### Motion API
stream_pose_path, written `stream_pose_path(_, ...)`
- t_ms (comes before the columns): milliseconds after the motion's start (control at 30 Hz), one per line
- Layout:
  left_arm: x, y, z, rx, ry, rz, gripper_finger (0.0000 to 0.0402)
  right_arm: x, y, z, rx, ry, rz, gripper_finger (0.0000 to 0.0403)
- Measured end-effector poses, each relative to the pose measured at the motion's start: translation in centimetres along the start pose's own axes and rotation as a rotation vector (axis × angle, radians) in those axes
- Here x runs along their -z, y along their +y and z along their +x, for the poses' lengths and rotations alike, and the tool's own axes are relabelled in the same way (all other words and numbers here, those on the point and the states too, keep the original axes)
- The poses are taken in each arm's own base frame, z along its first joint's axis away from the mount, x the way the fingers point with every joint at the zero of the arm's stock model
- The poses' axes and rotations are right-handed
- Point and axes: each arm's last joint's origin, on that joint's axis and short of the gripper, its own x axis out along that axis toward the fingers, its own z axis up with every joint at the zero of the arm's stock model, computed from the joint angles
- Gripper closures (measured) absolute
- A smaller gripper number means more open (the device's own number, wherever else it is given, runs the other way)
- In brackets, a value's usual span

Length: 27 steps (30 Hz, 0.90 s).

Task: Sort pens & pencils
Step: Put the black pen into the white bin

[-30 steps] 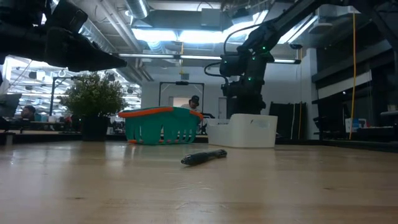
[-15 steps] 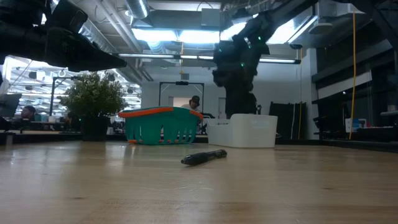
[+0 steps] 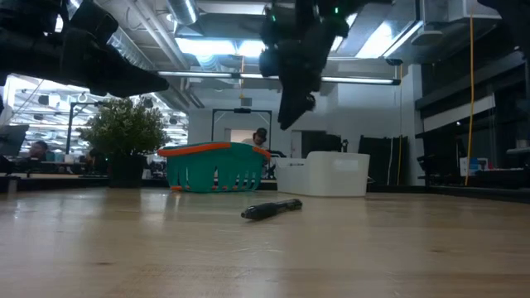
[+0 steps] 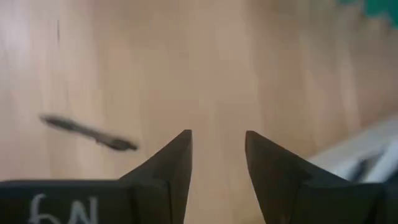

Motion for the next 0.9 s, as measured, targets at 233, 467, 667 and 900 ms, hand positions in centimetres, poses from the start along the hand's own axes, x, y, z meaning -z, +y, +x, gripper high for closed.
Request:
stream_pose_path(233, 0.0, 0.0, 0.0, 0.0, 0.0, -0.001, 0.0292, 0.6, 8.0, 1.4, 0.126, 0.026, -0.307, 0.0254)
stream_pose_path(467, 0.0, 0.0, 0.0, 0.002, 0.0, -0.003, 0.0292, 1.4, 13.5, 2.8, 0.097, -0.003, -0.391, 0.0253)
stream_pose_path(667, 0.0, -0.3, 0.0, 0.101, -0.007, -0.002, 0.0292, 3.0, 16.4, 6.8, 0.078, 0.096, -0.496, 0.0253)
stream_pose_path(900, 0.0, -0.3, 0.0, 0.101, -0.004, -0.01, 0.0292, 4.7, 17.2, 10.8, 0.106, 0.233, -0.557, 0.0253)
